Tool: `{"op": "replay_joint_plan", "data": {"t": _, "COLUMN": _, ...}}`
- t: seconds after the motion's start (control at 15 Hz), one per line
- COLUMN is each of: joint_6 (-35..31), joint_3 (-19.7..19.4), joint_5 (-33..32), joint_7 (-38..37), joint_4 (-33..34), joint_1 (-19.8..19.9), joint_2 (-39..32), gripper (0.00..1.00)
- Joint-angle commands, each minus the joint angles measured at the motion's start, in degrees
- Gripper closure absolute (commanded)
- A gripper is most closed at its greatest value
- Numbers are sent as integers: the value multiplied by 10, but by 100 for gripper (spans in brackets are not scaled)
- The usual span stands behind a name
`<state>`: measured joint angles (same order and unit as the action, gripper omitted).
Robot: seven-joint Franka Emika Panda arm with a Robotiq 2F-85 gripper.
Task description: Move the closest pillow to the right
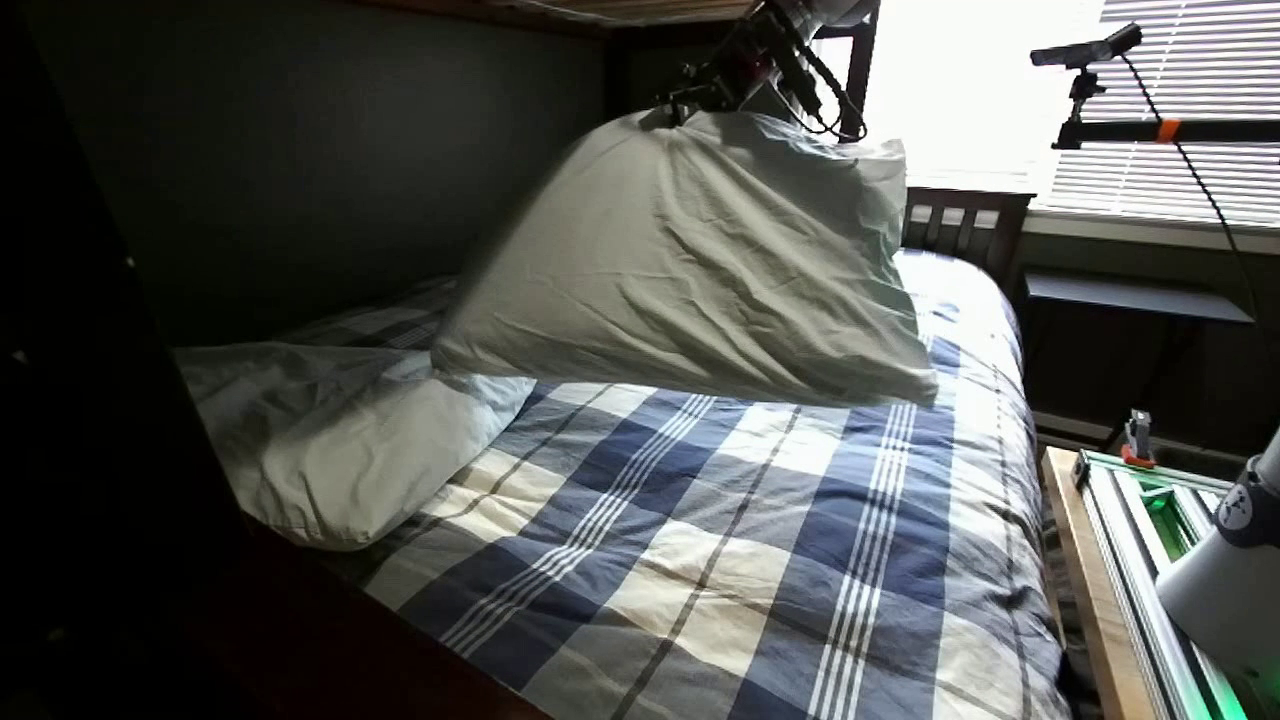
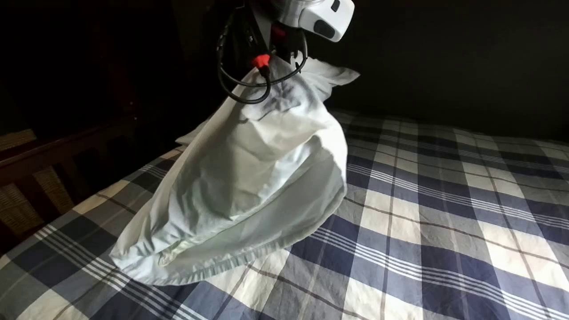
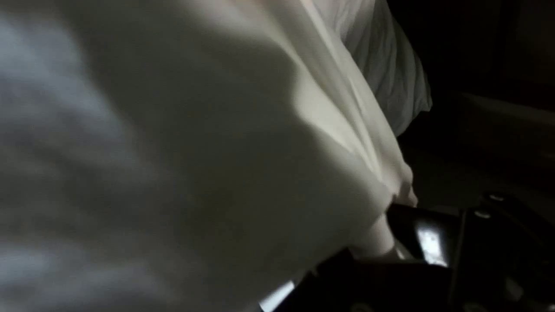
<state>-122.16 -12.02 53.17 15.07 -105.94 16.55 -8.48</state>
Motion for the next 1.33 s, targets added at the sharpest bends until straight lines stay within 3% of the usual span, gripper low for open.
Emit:
{"op": "replay_joint_plan", "data": {"t": 0.0, "joint_6": 4, "joint_3": -8, "joint_5": 36, "joint_7": -50, "joint_4": 37, "joint_1": 9, "joint_2": -21, "gripper": 100}}
{"op": "replay_joint_plan", "data": {"t": 0.07, "joint_6": 2, "joint_3": -7, "joint_5": 8, "joint_7": -22, "joint_4": 12, "joint_1": 4, "joint_2": -10, "gripper": 100}}
{"op": "replay_joint_plan", "data": {"t": 0.73, "joint_6": -9, "joint_3": -7, "joint_5": 16, "joint_7": -46, "joint_4": 31, "joint_1": 7, "joint_2": -33, "gripper": 100}}
{"op": "replay_joint_plan", "data": {"t": 1.07, "joint_6": -62, "joint_3": -1, "joint_5": 56, "joint_7": -114, "joint_4": 117, "joint_1": 12, "joint_2": -108, "gripper": 100}}
{"op": "replay_joint_plan", "data": {"t": 1.27, "joint_6": -86, "joint_3": 2, "joint_5": 73, "joint_7": -186, "joint_4": 209, "joint_1": 22, "joint_2": -166, "gripper": 100}}
